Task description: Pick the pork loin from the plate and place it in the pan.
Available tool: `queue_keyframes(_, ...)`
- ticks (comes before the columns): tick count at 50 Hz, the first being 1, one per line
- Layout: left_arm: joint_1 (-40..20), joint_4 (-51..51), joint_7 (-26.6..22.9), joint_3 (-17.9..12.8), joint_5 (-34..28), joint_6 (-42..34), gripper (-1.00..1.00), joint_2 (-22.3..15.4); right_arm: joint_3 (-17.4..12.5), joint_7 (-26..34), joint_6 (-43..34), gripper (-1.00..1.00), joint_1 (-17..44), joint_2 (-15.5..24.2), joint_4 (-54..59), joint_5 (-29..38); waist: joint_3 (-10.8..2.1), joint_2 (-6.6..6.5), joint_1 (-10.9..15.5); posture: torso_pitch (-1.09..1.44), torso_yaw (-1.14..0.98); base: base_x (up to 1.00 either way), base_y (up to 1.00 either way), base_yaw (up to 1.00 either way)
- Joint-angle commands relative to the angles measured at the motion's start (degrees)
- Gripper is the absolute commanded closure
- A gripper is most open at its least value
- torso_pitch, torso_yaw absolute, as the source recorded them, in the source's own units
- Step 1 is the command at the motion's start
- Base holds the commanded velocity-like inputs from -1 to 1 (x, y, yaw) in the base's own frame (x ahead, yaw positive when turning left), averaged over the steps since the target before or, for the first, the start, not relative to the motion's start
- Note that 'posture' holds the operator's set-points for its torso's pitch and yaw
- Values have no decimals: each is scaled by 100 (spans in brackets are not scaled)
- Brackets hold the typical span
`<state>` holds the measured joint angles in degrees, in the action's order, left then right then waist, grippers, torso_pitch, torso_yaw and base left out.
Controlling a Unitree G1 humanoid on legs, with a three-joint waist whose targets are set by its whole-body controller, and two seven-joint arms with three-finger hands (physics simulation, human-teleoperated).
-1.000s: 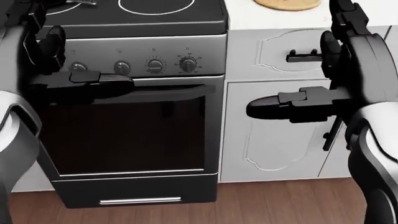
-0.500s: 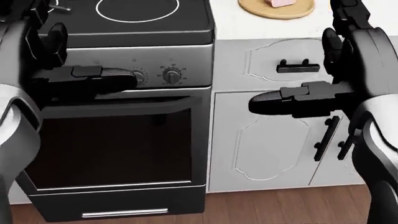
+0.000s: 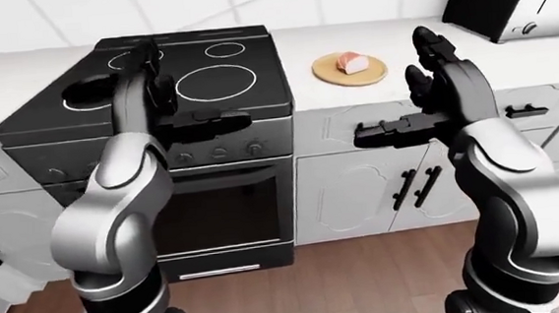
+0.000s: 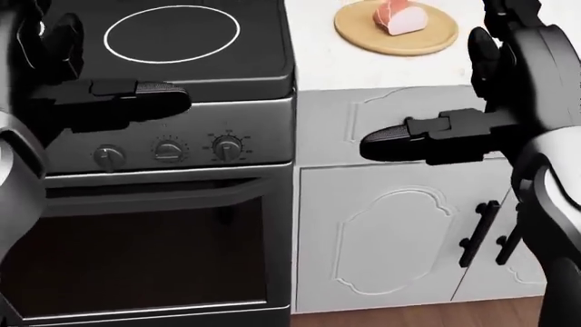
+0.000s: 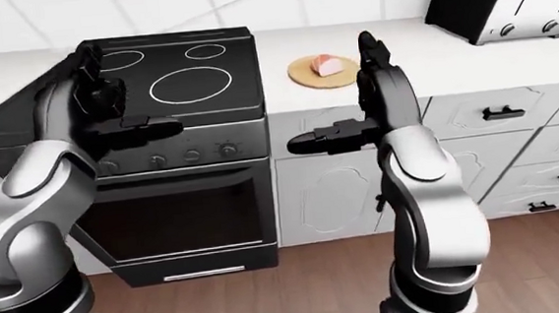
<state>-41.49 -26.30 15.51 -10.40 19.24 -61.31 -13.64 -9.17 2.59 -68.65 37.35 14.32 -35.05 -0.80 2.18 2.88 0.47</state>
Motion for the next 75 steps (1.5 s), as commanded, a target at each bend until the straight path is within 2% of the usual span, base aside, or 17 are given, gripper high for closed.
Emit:
queue_keyframes(1, -206, -141, 10, -92, 10, 88, -100, -92, 13, -9, 135, -100, 198, 20, -100, 28, -71, 100, 53, 0, 0, 25, -11, 0)
queue_keyframes(8, -213, -125, 20, -74, 12, 114, -100, -99, -3, 20, 101, -100, 221, 41, -113, 43, -19, -277, -34, 0, 0, 26, -11, 0)
queue_keyframes(12, -197, -115, 24, -63, 3, 125, -100, -93, 47, 29, 106, -100, 207, 44, -97, 86, -158, -786, -104, 0, 0, 25, -12, 0)
queue_keyframes(13, -197, -83, 23, -47, -10, 153, -100, -83, 51, 32, 100, -100, 257, 42, -49, 93, -102, -604, -36, 0, 0, 26, -12, 0)
queue_keyframes(21, -147, -101, -14, -153, 34, 162, -100, -139, 124, 50, 89, -100, 304, -7, -24, 176, -132, -565, 15, 0, 0, 25, -23, 0)
queue_keyframes(25, -94, -145, 14, -124, 48, 168, -100, -124, 142, 71, 35, -100, 261, -35, -120, 223, -134, -213, 89, 0, 0, 25, -26, 0)
queue_keyframes(27, -76, -189, 22, -91, 50, 149, -100, -108, 111, 111, -39, -100, 322, -1, -148, 230, -256, 192, 98, 0, 0, 25, -25, 0)
queue_keyframes(28, -90, -185, 23, -68, 39, 138, -100, -104, 94, 129, -40, -100, 327, 14, -143, 233, -178, -47, 53, 0, 0, 25, -26, 0)
queue_keyframes(30, -151, -213, 30, -60, 45, 73, -100, -88, 86, 131, -66, -100, 348, 10, -165, 242, -85, 63, 39, 0, 0, 25, -23, 0)
queue_keyframes(38, -99, -150, -30, -108, 31, 145, -100, -123, 127, 132, 89, -100, 358, -33, 16, 266, -47, -338, -42, 0, 0, 25, -21, 0)
queue_keyframes(42, -196, -63, -14, -151, 52, 150, -100, -167, 116, 151, 86, -100, 373, -18, 18, 273, -194, -798, -101, 0, 0, 26, -20, 0)
queue_keyframes(43, -161, -57, -18, -145, 46, 191, -100, -167, 121, 144, 100, -100, 349, -36, 9, 276, -97, -560, -34, 0, 0, 24, -20, 0)
queue_keyframes(44, -164, -113, 6, -143, 65, 131, -100, -156, 130, 142, 114, -100, 317, -47, 0, 280, -87, -712, -82, 0, 0, 25, -20, 0)
queue_keyframes(50, -162, -155, 22, -142, 92, 102, -100, -150, 150, 145, 6, -100, 394, -46, -36, 302, -117, -518, 24, 0, 0, 25, -18, 0)
queue_keyframes(55, -175, -156, 40, -149, 116, 97, -100, -161, 167, 146, 33, -100, 463, -48, 55, 331, -175, 88, 101, 0, 0, 15, -6, 0)
queue_keyframes(66, -175, -116, 25, -171, 135, 129, -100, -202, 205, 173, 116, -100, 481, -81, 107, 349, -14, -461, -53, 0, 0, 0, 0, 0)
queue_keyframes(75, -158, -149, 48, -166, 161, 110, -100, -209, 195, 155, 127, -100, 489, -97, 137, 392, -165, -298, -73, 0, 0, 0, 0, 0)
